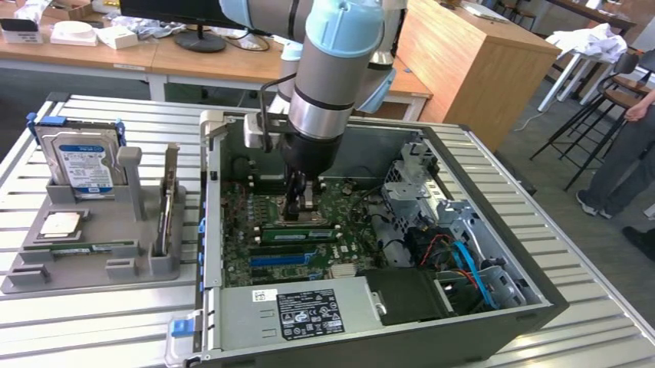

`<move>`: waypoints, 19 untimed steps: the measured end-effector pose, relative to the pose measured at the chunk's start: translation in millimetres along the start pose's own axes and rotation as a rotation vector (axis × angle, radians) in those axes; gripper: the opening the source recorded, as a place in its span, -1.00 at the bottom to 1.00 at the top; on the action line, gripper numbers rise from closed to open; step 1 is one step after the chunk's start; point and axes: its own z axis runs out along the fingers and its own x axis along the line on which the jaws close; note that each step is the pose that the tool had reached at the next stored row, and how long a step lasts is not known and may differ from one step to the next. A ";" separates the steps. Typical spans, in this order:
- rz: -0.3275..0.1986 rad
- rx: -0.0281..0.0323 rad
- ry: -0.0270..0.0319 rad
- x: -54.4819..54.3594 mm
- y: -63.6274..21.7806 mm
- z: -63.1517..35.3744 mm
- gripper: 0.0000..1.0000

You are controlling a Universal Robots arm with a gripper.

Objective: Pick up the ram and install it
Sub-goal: 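Press down the ram until it locks into place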

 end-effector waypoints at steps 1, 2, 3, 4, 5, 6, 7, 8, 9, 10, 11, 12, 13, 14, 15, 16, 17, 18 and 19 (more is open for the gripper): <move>0.000 0.0000 0.0000 0.0 0.0 0.0 -0.80; 0.000 0.0000 0.0000 0.2 0.0 0.3 -0.80; 0.000 0.0000 0.0000 0.3 -0.1 1.1 -0.80; 0.000 0.0000 0.0000 0.4 -0.1 1.9 -0.80; 0.000 0.0000 -0.0001 0.4 -0.1 2.7 -0.80; 0.000 -0.0001 0.0000 0.4 -0.1 3.6 -0.80; 0.000 0.0000 0.0000 0.4 -0.2 4.7 -0.80; 0.000 0.0000 0.0000 0.5 -0.3 5.9 -0.80; 0.000 0.0000 0.0001 0.5 -0.3 7.1 -0.80; 0.000 -0.0001 0.0000 0.5 -0.3 8.4 -0.80; 0.000 0.0000 0.0000 0.6 -0.4 9.7 -0.80; 0.000 0.0000 -0.0001 0.5 -0.5 11.0 -0.80; 0.000 0.0000 0.0000 0.6 -0.5 12.2 -0.80; 0.000 0.0000 0.0000 0.6 -0.5 13.2 -0.80; 0.000 0.0000 0.0000 0.6 -0.6 14.1 -0.80; 0.000 0.0000 0.0000 0.6 -0.6 15.0 -0.80; 0.000 0.0000 0.0000 0.6 -0.6 15.7 -0.80; 0.000 -0.0001 0.0001 0.7 -0.6 15.9 -0.80; 0.000 -0.0001 0.0002 0.7 -0.6 15.9 -0.80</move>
